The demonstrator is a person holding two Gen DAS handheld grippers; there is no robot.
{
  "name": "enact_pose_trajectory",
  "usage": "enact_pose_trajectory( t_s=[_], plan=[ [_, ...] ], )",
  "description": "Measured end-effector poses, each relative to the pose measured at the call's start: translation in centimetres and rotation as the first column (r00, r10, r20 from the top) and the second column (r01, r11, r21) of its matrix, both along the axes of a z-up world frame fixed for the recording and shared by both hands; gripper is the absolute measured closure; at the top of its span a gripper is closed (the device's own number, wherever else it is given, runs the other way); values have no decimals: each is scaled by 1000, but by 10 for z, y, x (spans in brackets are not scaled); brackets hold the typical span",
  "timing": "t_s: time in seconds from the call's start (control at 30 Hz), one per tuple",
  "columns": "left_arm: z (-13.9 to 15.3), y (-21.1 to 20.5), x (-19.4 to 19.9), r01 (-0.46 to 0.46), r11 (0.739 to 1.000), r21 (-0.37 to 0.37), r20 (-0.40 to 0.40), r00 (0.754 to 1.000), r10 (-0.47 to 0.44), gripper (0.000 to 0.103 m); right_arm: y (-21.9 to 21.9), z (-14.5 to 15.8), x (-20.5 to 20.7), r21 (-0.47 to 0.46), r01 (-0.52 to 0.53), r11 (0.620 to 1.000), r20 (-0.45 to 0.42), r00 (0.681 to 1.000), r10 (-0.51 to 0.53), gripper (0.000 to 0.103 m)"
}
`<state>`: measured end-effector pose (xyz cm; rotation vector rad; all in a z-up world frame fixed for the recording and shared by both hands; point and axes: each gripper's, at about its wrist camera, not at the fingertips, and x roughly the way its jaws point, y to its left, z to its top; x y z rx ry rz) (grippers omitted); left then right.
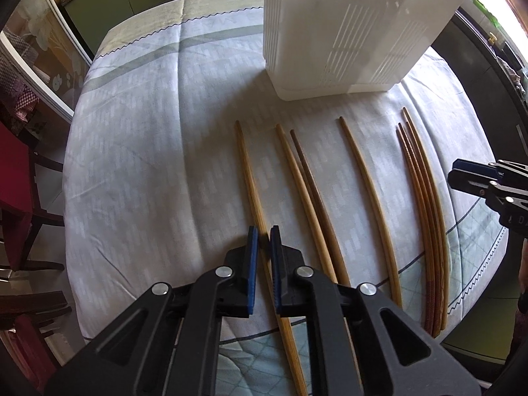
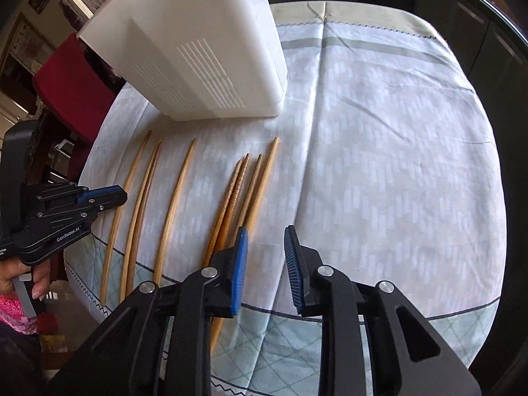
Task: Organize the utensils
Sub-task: 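Grasp a wooden chopstick with the left gripper while the right gripper grasps another chopstick, then lift both chopsticks upright and carry them above the white holder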
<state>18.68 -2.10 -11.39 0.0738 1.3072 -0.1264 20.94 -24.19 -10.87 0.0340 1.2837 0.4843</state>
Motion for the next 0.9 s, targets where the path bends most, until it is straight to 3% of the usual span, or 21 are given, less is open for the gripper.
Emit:
enact_pose_trajectory(
  t_s=[0.1,0.43,0.57,0.67,0.77,0.9],
  plan=[
    [-3,-2,0,12,1000,4,1,1000,-12,93,9,-6,6,2,-1,1000,-38,999,1,81],
    [-3,-8,-6,31,999,38,15,999,-32,93,36,-10,14,-120,3,993,-47,999,-9,86],
    [-2,-13,-4,35,998,53,15,999,-36,93,60,-11,15,-200,-8,980,-19,1000,4,86],
    [-2,-15,-3,32,998,44,13,999,-33,93,71,-11,12,-250,-9,968,27,999,16,92],
    [-1,-14,-3,26,999,26,13,1000,-26,93,71,-10,11,-227,4,974,37,999,4,96],
    [0,-8,-2,11,1000,-7,17,1000,-11,94,55,-6,10,-129,38,991,17,999,-36,96]
  ],
)
